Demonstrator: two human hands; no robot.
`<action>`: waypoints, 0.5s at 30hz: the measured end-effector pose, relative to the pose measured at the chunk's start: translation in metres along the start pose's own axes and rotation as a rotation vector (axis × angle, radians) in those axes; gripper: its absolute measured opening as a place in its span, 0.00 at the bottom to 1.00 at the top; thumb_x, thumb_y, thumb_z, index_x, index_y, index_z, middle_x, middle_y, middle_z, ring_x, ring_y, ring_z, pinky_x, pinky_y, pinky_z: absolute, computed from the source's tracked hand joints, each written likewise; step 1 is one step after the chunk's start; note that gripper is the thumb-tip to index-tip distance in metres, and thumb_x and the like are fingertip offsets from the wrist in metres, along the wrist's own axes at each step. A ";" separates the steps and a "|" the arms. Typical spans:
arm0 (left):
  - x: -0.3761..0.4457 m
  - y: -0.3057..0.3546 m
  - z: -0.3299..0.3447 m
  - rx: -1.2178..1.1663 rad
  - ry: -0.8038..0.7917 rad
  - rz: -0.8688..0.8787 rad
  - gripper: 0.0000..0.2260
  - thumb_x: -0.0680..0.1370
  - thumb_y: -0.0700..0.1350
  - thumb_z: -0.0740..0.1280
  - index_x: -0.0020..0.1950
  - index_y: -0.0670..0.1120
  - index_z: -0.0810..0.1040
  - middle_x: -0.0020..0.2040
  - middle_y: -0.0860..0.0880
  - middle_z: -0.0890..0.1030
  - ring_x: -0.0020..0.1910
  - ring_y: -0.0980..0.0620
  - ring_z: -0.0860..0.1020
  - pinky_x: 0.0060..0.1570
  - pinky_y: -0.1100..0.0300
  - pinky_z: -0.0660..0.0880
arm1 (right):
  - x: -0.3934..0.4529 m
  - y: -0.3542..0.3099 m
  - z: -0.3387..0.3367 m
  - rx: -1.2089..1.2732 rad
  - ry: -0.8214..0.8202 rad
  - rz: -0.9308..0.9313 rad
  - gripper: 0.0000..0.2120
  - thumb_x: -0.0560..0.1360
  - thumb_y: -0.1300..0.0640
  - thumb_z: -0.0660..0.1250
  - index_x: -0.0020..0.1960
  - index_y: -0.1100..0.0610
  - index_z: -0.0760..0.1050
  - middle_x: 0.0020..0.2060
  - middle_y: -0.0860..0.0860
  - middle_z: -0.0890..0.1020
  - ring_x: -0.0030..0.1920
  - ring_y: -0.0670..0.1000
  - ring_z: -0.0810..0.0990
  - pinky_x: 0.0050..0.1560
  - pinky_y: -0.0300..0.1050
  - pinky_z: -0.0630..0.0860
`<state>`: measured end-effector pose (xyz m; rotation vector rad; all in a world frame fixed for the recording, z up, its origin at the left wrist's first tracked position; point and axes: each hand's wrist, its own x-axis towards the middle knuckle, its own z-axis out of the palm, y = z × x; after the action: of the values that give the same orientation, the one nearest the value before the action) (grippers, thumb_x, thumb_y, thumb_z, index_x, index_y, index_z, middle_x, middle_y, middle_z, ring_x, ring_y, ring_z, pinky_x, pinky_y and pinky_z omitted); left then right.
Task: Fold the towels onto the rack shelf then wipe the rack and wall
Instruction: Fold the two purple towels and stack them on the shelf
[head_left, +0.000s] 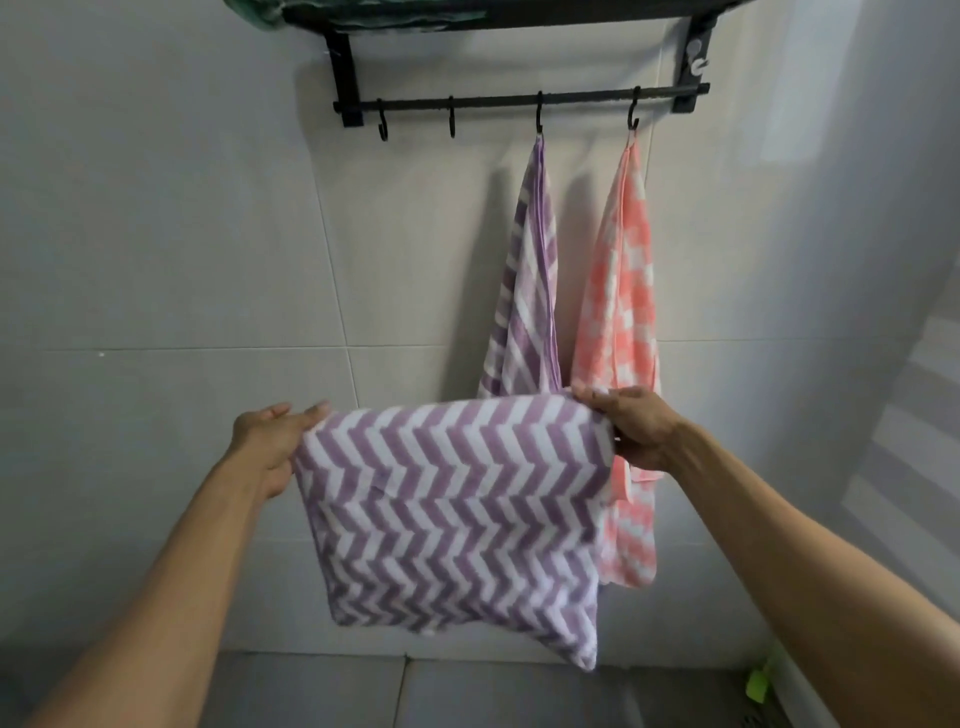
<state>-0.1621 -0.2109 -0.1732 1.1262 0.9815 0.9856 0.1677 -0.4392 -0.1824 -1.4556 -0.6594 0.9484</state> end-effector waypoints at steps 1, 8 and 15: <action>0.002 0.005 0.003 -0.038 0.002 0.039 0.36 0.72 0.39 0.77 0.76 0.39 0.65 0.64 0.40 0.76 0.47 0.47 0.81 0.58 0.51 0.76 | 0.000 -0.005 0.001 0.015 -0.002 -0.009 0.40 0.57 0.42 0.83 0.59 0.66 0.81 0.55 0.57 0.86 0.55 0.58 0.85 0.51 0.50 0.83; 0.000 0.018 0.004 0.113 0.023 0.046 0.39 0.62 0.40 0.83 0.71 0.41 0.71 0.64 0.37 0.79 0.56 0.41 0.81 0.61 0.45 0.78 | -0.001 -0.028 0.009 -0.022 0.159 -0.086 0.34 0.59 0.50 0.83 0.56 0.70 0.79 0.55 0.61 0.85 0.51 0.58 0.86 0.44 0.47 0.84; -0.002 0.027 0.011 0.149 -0.023 0.080 0.26 0.65 0.40 0.81 0.61 0.40 0.80 0.56 0.40 0.83 0.48 0.46 0.83 0.54 0.52 0.80 | -0.005 -0.047 0.012 0.059 0.068 -0.136 0.20 0.70 0.59 0.77 0.59 0.60 0.75 0.55 0.58 0.81 0.50 0.54 0.83 0.51 0.52 0.84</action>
<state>-0.1556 -0.2111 -0.1452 1.3071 1.0105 0.9735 0.1615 -0.4314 -0.1344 -1.3672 -0.6664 0.8033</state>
